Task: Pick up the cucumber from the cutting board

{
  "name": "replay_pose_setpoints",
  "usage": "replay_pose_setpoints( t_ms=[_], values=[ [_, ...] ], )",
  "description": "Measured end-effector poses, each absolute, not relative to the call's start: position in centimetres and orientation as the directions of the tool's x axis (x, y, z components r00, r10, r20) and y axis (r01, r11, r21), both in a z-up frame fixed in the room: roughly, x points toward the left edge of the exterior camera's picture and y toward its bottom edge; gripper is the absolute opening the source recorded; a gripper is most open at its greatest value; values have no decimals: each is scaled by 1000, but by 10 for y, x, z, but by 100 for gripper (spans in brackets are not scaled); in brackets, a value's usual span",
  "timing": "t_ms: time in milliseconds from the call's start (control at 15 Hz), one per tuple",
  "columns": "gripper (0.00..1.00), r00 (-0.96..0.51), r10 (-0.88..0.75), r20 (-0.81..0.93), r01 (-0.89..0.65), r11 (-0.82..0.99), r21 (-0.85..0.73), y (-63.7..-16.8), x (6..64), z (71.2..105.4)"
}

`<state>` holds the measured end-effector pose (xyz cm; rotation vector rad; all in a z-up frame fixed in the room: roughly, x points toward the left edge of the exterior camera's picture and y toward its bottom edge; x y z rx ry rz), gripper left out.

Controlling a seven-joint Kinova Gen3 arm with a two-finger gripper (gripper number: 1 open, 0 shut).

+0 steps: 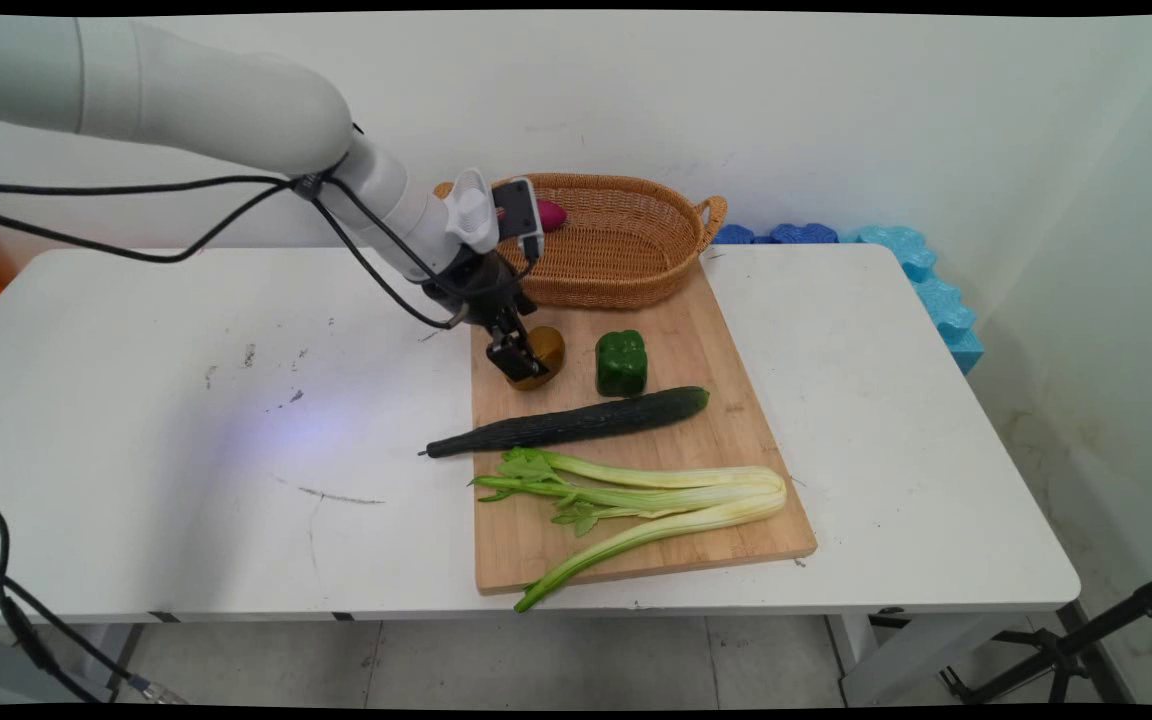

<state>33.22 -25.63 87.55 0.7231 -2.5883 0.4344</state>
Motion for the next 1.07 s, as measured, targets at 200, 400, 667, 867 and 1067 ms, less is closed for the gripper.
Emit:
replay_pose_setpoints(
  t_ms=[200, 400, 667, 867, 1067],
  values=[
    [100, -760, -432, 486, -565, 808, -166, -246, 326, 887],
    [100, -731, -458, 506, -592, 794, -137, -233, 316, 898],
    [100, -693, -492, 528, -622, 777, -93, -219, 304, 902],
    [100, -677, -503, 537, -632, 772, -74, -213, 298, 898],
    [100, -670, -508, 542, -633, 772, -59, -208, 295, 887]
  ],
)
